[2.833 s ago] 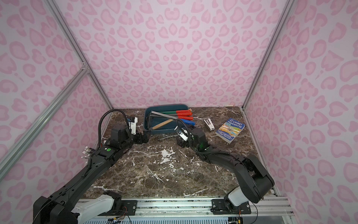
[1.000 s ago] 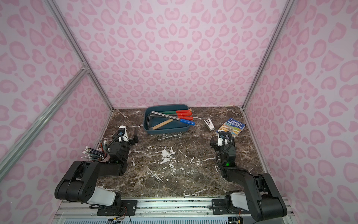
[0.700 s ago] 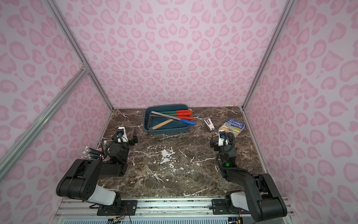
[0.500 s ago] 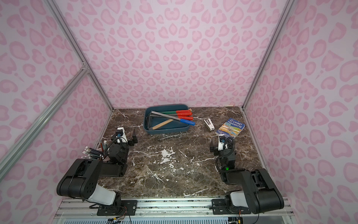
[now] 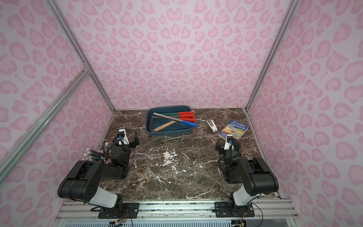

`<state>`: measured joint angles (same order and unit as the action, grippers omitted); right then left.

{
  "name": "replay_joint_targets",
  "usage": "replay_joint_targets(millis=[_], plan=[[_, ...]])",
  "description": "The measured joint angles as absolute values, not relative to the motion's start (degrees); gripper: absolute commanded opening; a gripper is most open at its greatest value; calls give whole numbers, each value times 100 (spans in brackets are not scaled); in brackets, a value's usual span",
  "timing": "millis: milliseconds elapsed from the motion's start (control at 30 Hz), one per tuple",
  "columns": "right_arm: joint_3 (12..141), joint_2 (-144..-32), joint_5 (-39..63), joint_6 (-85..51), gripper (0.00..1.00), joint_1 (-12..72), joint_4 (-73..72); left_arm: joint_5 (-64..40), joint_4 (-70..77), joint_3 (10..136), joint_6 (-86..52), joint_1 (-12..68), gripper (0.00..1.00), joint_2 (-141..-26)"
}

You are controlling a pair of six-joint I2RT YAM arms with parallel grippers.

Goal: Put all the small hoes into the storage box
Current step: Reset both arms

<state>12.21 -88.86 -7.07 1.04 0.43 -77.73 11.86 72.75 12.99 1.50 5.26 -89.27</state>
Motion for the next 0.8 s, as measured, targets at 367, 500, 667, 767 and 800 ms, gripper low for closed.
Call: replay_joint_targets(millis=[367,500,667,767,800], plan=[[1234,-8833,-178,-69,99,-64,-7277,1188,7279,1299,150,526,96,-8927],[1236,-8827,-137,-106,99,-64,-7212,1188,7279,1299,150,534,96,-8927],[1251,-8827,-137,-106,99,-64,-7129,1190,7282,1299,150,534,96,-8927],[1302,-8836,-137,-108,99,-64,-7102,1190,7282,1299,150,534,96,-8927],[1299,-8831,-137,-106,99,-64,-7107,1190,7282,1299,150,534,96,-8927]])
